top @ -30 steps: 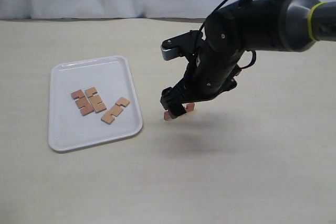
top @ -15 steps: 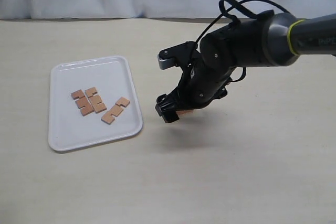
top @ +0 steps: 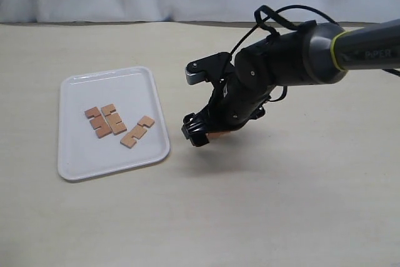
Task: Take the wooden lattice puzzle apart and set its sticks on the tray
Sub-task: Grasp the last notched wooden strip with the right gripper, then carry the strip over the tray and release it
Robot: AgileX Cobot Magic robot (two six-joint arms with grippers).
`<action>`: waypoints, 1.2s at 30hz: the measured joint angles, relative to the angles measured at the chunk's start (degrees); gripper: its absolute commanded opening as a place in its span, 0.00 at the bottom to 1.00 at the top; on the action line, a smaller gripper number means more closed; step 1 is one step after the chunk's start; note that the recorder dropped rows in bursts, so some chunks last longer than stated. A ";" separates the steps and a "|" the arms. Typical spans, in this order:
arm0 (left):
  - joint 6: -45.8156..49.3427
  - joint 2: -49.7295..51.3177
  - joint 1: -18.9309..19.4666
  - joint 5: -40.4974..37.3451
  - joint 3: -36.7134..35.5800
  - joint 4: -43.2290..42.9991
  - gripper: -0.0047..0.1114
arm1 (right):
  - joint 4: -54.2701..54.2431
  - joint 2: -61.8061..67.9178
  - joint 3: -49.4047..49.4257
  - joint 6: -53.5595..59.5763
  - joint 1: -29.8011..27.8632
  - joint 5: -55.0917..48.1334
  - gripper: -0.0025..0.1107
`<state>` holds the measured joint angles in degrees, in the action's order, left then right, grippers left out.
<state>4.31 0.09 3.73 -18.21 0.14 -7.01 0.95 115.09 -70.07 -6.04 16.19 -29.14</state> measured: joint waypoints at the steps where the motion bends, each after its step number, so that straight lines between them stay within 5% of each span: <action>1: 0.00 0.00 0.00 0.00 0.00 0.00 0.04 | 0.00 0.28 0.00 0.00 0.00 0.00 0.85; 7: 0.00 0.00 0.00 0.00 0.00 0.00 0.04 | 0.00 1.57 0.00 0.00 0.00 0.66 0.81; 9: 0.00 0.00 0.00 0.00 0.00 0.00 0.04 | 0.00 1.55 0.00 0.00 0.00 0.79 0.66; 13: 0.00 0.00 0.00 0.00 0.00 0.00 0.04 | 0.00 1.55 0.00 0.00 0.00 1.18 0.12; 14: 0.00 0.00 0.00 0.00 0.00 0.00 0.04 | 0.00 1.55 0.00 0.00 0.00 1.18 0.07; 26: 0.00 0.00 0.00 0.00 0.00 0.00 0.04 | -1.26 -7.00 0.00 0.00 0.23 0.06 0.07; 36: 0.00 0.00 0.00 0.00 0.00 0.00 0.04 | -1.86 -13.88 0.00 -0.44 9.84 13.41 0.07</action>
<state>4.31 0.09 3.73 -18.21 0.14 -7.01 -0.91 101.21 -70.07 -6.48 26.04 -15.73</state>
